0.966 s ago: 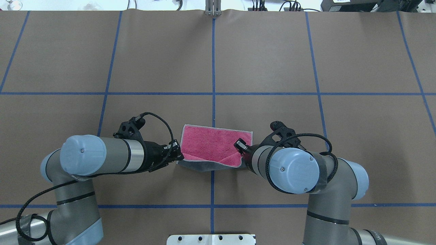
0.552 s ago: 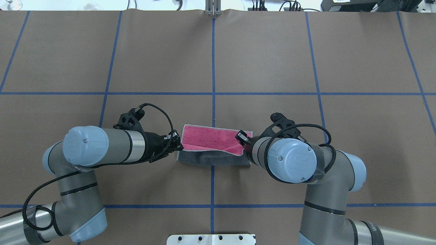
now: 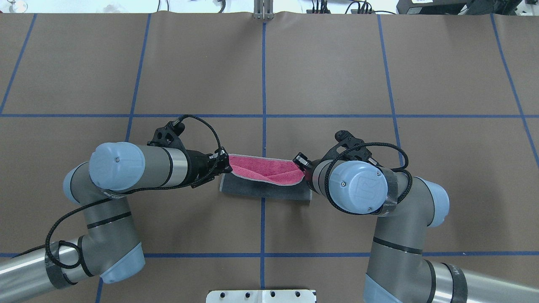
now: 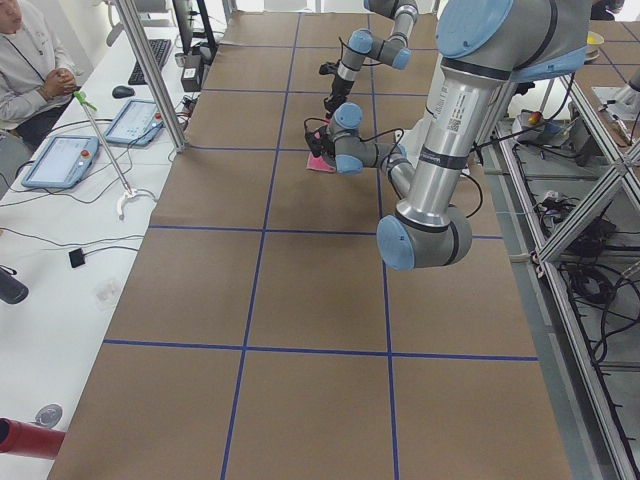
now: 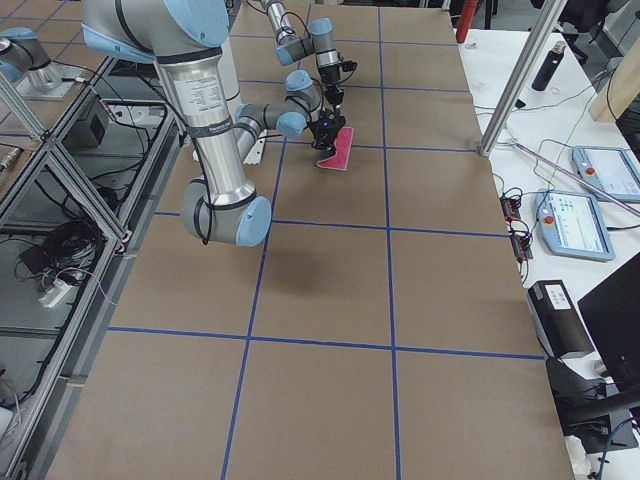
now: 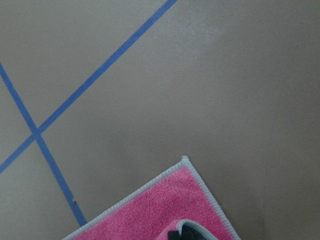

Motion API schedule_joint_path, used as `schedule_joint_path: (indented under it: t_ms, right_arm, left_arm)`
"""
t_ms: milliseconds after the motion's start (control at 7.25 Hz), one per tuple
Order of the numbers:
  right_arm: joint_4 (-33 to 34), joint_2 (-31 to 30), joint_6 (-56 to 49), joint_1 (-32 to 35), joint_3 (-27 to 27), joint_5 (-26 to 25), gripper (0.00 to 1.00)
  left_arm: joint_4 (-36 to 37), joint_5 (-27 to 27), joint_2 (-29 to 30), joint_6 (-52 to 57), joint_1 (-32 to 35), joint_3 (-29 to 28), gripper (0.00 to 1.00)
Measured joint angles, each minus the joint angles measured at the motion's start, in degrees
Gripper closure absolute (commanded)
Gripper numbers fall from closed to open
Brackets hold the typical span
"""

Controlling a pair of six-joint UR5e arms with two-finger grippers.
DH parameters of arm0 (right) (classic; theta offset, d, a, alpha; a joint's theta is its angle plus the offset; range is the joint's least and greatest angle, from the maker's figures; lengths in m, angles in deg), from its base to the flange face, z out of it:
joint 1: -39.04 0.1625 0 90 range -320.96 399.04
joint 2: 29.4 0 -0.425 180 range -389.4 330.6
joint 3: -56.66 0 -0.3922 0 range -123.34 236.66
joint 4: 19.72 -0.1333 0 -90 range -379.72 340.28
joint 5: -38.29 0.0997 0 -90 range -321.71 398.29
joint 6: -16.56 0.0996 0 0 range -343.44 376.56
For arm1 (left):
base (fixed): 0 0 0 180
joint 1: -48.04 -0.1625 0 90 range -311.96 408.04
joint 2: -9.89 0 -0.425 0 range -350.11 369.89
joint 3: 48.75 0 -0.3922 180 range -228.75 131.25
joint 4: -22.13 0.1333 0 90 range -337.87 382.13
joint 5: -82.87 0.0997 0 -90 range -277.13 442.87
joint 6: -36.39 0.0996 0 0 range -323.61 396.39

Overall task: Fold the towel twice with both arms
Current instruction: 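Lift the near corners and fold them over to the far edge, then release the towel with both grippers and raise them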

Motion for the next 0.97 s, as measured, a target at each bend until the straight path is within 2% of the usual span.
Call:
schedule_joint_path:
  t_ms: [276, 414, 552, 690, 828, 966]
  right_arm:
    - [0.01, 0.23, -0.41, 0.38, 0.82, 0.06, 1.00]
    - [-0.03, 0.42, -0.47, 0.40, 1.42, 0.07, 0.31]
    - [-0.01, 0.57, -0.67, 0.63, 1.73, 0.07, 0.04]
    - [0.06, 1.00, -1.78, 1.18, 2.07, 0.11, 0.02]
    - [0.10, 1.74, -3.51, 2.06, 2.63, 0.31, 0.02]
    - [0.11, 2.20, -4.49, 3.12, 3.07, 0.91, 0.02]
  left_arm:
    - [-0.08, -0.06, 1.18, 0.00, 0.36, -2.01, 1.00]
    - [-0.13, -0.08, 1.47, 0.00, 0.39, -2.72, 0.82]
    - [-0.16, -0.08, 1.76, 0.00, 0.58, -3.16, 0.43]
    - [-0.15, -0.09, 2.05, -0.02, 1.01, -3.43, 0.18]
    - [-0.10, -0.09, 2.59, -0.23, 1.79, -3.86, 0.11]
    - [-0.04, -0.11, 3.24, -0.60, 2.94, -4.46, 0.10]
